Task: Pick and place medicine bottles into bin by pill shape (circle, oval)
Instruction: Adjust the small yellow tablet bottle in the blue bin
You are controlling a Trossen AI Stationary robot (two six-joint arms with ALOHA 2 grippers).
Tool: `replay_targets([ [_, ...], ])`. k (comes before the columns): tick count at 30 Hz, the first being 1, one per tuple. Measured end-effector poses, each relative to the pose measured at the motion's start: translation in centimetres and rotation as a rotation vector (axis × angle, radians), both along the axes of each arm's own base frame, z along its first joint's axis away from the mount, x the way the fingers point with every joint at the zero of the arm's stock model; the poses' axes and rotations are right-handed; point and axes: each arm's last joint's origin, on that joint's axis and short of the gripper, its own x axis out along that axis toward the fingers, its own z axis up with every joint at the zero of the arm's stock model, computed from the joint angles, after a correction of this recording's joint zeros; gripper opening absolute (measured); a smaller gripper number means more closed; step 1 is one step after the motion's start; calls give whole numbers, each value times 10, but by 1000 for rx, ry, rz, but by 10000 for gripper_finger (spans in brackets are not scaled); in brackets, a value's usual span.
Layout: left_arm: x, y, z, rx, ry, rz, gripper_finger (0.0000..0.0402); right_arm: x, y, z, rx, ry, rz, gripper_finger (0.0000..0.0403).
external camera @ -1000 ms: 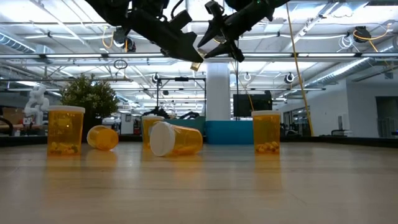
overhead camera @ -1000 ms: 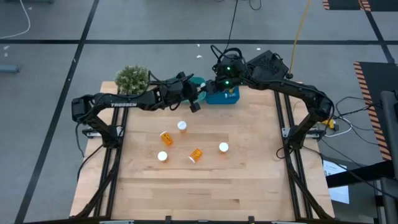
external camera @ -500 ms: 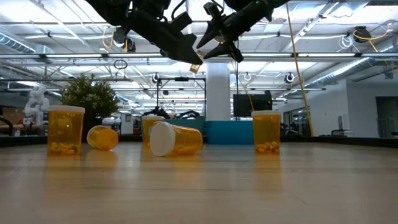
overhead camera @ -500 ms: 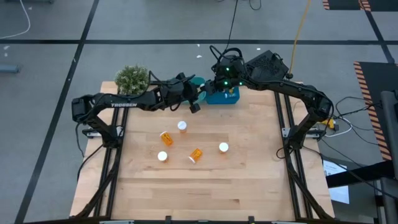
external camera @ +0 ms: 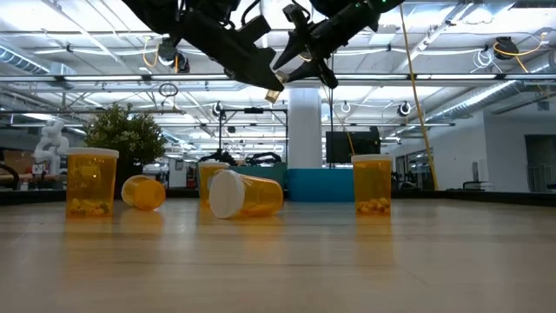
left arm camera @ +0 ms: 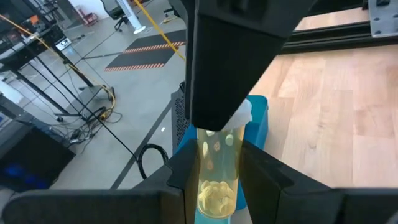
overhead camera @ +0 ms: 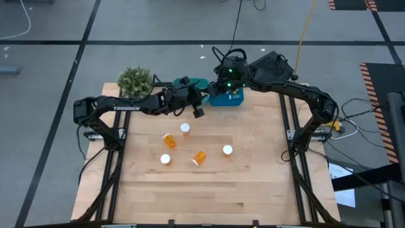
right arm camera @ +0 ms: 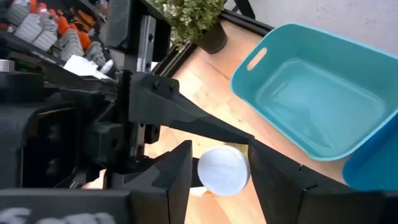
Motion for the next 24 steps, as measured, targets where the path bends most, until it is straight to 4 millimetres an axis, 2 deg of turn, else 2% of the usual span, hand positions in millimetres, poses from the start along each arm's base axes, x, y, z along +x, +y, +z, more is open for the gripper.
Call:
replay_targets([
  [10,0,0,-1,0,5,8,99,0,2,-2,9,22,-14,162],
  [19,0,0,-1,0,4,8,99,-1,2,-3,18,29,-17,115],
  [24,0,0,-1,0,4,8,99,-1,2,-2,21,28,-18,108],
])
